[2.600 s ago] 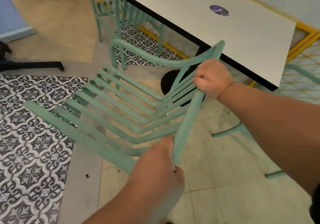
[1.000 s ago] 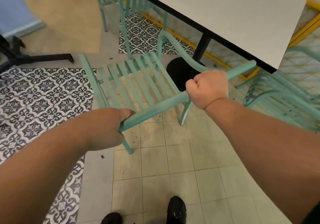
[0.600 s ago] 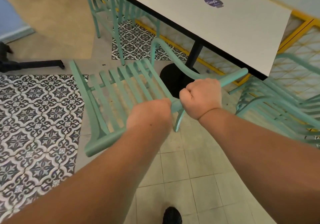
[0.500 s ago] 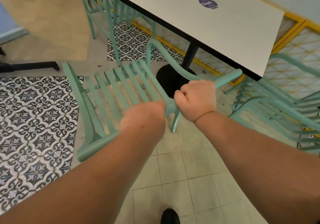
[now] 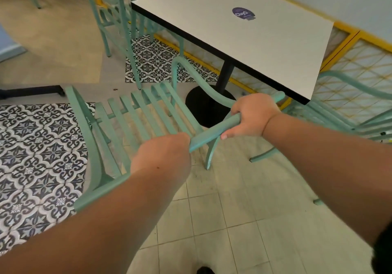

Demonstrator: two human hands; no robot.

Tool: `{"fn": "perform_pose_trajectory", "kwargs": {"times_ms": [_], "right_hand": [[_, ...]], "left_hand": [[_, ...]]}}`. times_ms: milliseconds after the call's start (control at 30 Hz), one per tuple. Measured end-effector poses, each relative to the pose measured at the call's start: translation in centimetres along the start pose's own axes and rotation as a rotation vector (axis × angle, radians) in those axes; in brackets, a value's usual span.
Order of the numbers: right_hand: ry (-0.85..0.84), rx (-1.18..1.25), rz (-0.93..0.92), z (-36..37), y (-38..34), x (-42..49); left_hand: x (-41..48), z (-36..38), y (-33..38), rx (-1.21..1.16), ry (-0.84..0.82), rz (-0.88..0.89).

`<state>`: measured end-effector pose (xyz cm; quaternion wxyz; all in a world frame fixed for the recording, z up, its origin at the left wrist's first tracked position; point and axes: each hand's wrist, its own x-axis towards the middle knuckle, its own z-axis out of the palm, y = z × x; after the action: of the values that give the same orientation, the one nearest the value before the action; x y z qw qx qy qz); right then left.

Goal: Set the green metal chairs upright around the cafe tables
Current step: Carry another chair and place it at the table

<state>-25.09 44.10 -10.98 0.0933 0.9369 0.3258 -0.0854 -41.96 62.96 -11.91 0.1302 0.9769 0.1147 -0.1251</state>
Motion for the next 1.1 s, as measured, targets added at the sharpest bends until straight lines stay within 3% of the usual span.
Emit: {"fn": "perform_pose_trajectory", "kwargs": {"times_ms": [300, 1100], "right_hand": [[0.076, -0.023, 0.044, 0.6, -1.1, -0.4], [0.051, 0.093, 0.250, 0.3, -8.9, -2.5]], "left_hand": [[-0.2, -0.2, -0.6, 0.047, 0.021, 0.052], [2.3, -3.2, -9.6, 0.350, -0.027, 0.248]]}}
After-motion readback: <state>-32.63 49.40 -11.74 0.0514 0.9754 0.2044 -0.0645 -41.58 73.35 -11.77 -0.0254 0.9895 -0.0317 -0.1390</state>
